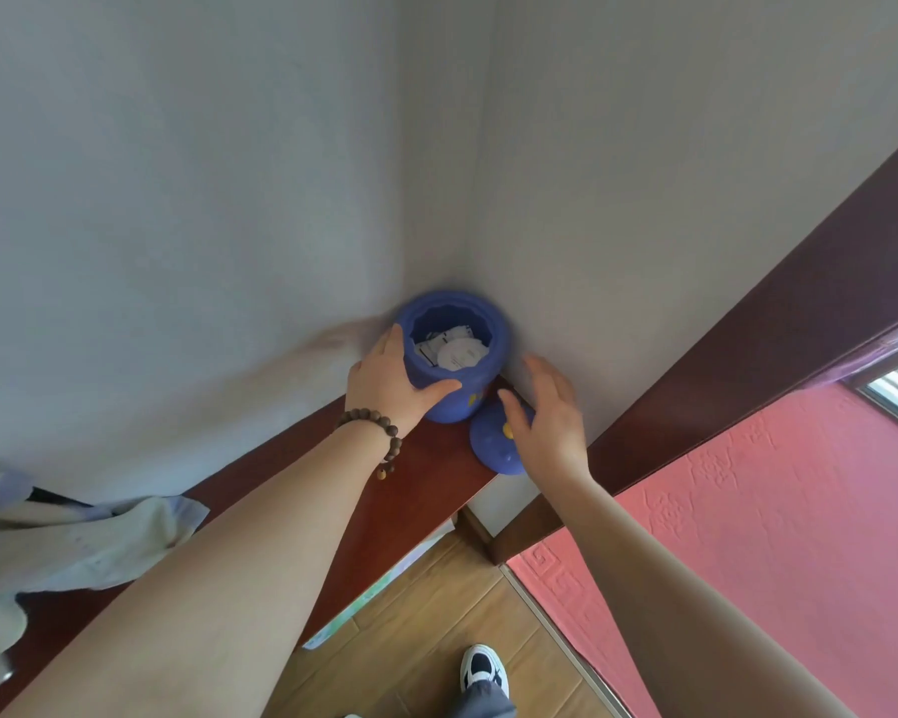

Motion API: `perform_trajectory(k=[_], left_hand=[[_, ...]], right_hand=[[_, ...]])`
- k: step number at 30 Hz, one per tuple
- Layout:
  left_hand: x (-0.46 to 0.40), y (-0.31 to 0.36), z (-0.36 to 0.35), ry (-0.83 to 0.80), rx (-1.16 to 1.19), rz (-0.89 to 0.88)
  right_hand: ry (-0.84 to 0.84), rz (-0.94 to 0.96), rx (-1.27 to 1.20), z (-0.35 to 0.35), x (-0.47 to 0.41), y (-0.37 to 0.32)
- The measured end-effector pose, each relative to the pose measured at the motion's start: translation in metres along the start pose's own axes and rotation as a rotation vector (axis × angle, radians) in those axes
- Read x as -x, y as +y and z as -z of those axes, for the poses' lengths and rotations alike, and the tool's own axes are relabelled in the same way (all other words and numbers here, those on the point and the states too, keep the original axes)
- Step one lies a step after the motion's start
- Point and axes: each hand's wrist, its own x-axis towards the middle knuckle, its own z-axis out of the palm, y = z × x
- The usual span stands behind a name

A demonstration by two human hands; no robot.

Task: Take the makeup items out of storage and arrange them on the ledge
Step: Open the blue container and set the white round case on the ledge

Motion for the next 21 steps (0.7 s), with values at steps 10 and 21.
perform_trajectory(k=[10, 21], left_hand=[[-0.001, -0.001, -0.002, 0.016, -0.070, -0.028], [-0.001, -0.006, -0.009, 0.030, 0.002, -0.038]], right_hand=[[-0.766, 0.329, 0.483, -0.012, -0.131, -0.071], [-0.927, -0.469, 0.159, -0.072, -0.157, -0.055]])
